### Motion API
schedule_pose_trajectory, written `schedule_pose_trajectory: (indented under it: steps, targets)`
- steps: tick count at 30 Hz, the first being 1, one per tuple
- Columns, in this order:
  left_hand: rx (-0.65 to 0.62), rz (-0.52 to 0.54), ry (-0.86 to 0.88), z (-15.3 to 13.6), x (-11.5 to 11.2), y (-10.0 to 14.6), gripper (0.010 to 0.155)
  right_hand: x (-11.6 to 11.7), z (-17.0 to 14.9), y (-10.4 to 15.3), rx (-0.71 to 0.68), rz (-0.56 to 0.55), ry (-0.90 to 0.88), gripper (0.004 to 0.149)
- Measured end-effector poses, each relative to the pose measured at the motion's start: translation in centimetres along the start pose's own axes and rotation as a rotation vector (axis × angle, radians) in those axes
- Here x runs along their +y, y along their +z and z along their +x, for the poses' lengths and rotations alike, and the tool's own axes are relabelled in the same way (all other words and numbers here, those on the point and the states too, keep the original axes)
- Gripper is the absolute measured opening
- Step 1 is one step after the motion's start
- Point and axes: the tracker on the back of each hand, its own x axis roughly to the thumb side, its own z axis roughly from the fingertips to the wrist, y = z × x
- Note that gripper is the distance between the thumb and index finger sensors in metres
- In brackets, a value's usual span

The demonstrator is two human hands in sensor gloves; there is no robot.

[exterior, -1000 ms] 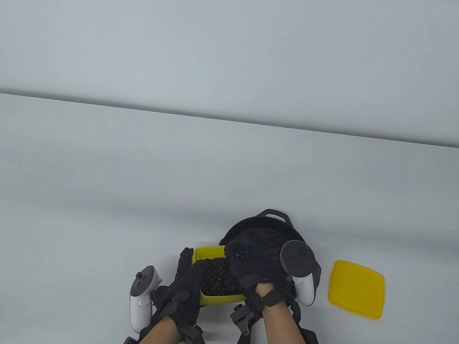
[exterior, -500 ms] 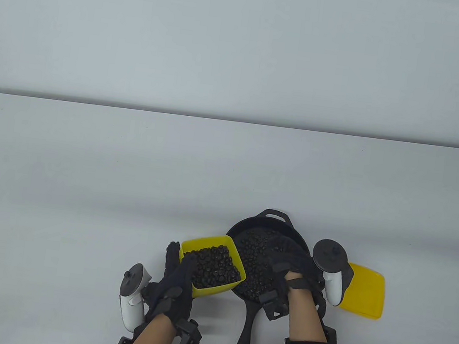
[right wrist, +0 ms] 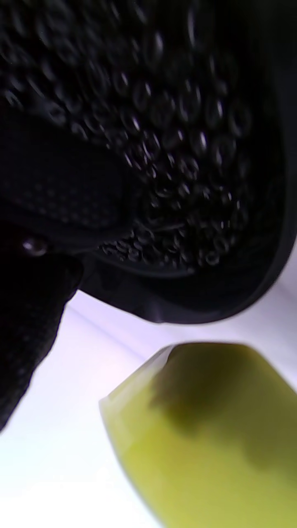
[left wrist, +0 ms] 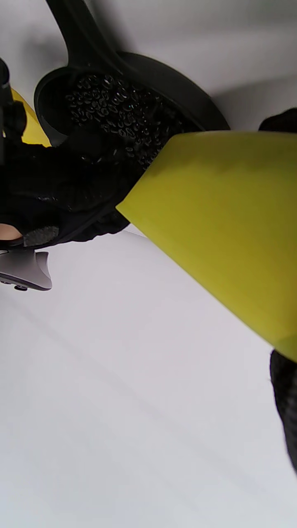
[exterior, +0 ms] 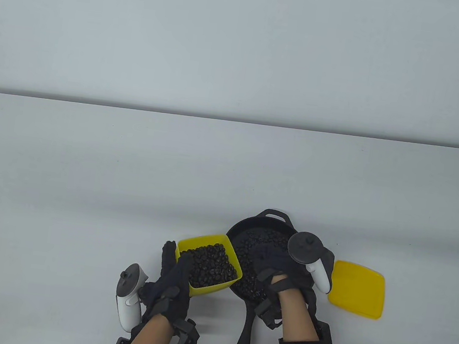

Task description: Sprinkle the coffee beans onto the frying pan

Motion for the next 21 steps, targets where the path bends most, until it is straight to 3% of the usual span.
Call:
schedule_pose_trajectory:
  steps: [4, 8, 11, 15, 21]
  targets:
    - [0.005, -0.008, -0.007, -0.1, -0.2, -0.1, 0.082, -1.2, -0.4, 0.6, 0.09, 0.01, 0.194, 0.043]
    - [0.009, -0.012, -0.008, -0.2, -0.3, -0.1, 0.082, -2.6, -0.8, 1.3, 0.079, -0.153, 0.191, 0.047]
    - [0.01, -0.016, -0.009, -0.3, -0.3, -0.2, 0.082, -3.0, -1.0, 1.7, -0.03, -0.208, 0.073, 0.061]
    - [0.012, -0.015, -0.008, -0.2, -0.3, -0.1, 0.082, -2.4, -1.2, 1.4, -0.161, -0.064, -0.166, 0.083]
    - [0.015, -0.017, -0.012, -0.2, -0.4, -0.1, 0.082, -1.6, 2.6, 2.5, -0.373, -0.088, -0.171, 0.078]
